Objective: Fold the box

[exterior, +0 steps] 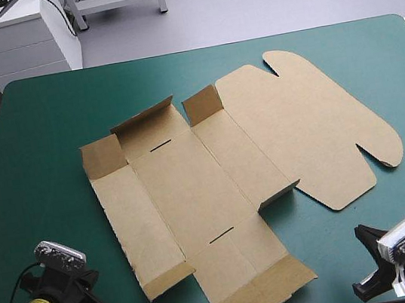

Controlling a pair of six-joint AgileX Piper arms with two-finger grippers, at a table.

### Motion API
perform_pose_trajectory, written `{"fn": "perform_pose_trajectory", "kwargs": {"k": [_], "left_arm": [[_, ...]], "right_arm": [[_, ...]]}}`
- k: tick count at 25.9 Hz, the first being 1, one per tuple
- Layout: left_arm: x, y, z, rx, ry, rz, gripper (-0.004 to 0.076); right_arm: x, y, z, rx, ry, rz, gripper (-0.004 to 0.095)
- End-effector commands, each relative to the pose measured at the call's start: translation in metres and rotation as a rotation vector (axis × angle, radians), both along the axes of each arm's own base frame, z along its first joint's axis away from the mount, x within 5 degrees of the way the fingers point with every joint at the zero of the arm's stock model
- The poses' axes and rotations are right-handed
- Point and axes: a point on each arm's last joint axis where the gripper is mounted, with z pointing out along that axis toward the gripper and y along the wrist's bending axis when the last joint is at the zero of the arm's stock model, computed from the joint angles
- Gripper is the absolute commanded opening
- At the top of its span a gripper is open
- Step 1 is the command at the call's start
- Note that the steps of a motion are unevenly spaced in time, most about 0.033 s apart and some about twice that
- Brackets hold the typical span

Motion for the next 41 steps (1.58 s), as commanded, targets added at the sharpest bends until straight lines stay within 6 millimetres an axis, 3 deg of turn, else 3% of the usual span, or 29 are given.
{"fn": "perform_pose_trajectory", "kwargs": {"k": [1, 12, 21, 28, 36, 38, 41], "left_arm": [[0.004, -0.003, 0.013, -0.035, -0.065, -0.005, -0.0008], [0.003, -0.007, 0.017, -0.104, -0.057, -0.012, -0.0008], [0.006, -0.017, 0.065, -0.292, -0.068, 0.031, -0.0004], [0.036, -0.046, 0.082, -0.367, 0.070, -0.063, 0.0018], [0.073, -0.081, 0.084, -0.509, 0.182, -0.185, 0.0018], [0.079, -0.082, 0.084, -0.540, 0.184, -0.185, 0.0018], [0.088, -0.069, 0.084, -0.541, 0.147, -0.113, 0.0018]], "right_arm": [[0.002, 0.000, 0.013, 0.033, -0.073, -0.015, -0.0019], [0.002, 0.000, 0.013, 0.033, -0.073, -0.015, -0.0019], [0.002, 0.000, 0.013, 0.033, -0.073, -0.015, -0.0019], [0.002, 0.000, 0.013, 0.033, -0.073, -0.015, -0.0019], [0.002, 0.000, 0.013, 0.033, -0.073, -0.015, -0.0019], [0.002, 0.000, 0.013, 0.033, -0.073, -0.015, -0.0019], [0.002, 0.000, 0.013, 0.033, -0.073, -0.015, -0.0019]]}}
